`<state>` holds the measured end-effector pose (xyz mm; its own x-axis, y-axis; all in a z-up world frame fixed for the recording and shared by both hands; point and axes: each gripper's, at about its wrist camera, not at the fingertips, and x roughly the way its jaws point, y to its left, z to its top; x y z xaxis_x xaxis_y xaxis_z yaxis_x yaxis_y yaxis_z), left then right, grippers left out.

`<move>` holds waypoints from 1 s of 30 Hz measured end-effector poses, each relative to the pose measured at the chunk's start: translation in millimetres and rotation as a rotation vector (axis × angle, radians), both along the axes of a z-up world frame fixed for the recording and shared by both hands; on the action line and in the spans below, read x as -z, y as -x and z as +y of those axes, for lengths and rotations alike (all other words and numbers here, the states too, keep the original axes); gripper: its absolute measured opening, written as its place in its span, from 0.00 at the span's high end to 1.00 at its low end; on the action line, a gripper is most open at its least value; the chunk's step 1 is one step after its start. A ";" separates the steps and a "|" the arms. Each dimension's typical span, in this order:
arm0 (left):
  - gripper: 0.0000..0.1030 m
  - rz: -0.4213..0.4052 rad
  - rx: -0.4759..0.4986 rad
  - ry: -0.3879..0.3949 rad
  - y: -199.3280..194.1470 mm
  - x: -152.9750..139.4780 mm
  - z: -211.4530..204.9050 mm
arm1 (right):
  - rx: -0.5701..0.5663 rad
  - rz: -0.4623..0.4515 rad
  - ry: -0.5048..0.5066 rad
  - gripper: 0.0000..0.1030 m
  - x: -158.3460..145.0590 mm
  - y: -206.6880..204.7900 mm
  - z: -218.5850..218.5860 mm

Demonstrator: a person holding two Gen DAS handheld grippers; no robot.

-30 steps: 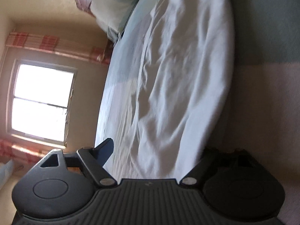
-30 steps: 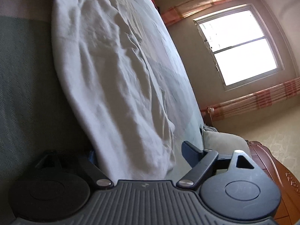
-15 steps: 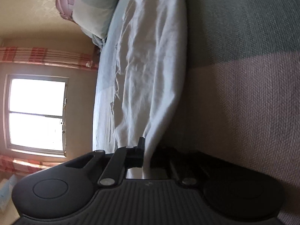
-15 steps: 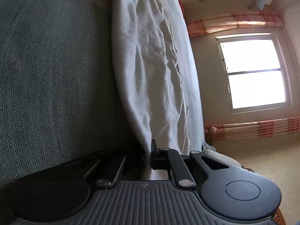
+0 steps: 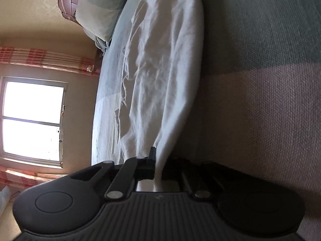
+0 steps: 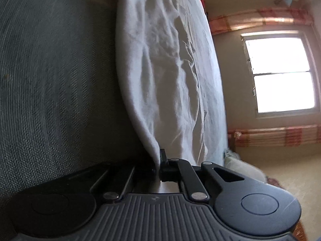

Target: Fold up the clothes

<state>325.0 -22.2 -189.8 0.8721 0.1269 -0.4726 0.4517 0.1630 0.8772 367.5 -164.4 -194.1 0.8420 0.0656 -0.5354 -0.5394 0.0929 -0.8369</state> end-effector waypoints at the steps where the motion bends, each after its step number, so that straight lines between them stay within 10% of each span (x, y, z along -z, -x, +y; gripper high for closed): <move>1: 1.00 -0.002 0.004 0.002 0.6 -1.3 0.2 | 0.005 0.013 -0.012 0.93 -4.7 0.6 -0.3; 15: 1.00 -0.015 0.025 0.016 38.8 -27.2 5.3 | -0.004 0.091 -0.104 0.94 -56.7 56.8 -1.3; 30: 1.00 0.085 0.096 0.013 190.5 -58.2 4.3 | -0.025 0.239 -0.118 0.94 -94.3 204.7 -2.8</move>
<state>134.5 -17.8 -131.6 0.8367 0.0378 -0.5463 0.5383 0.1269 0.8332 162.8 -167.2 -99.8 0.6897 0.1587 -0.7065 -0.7240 0.1662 -0.6695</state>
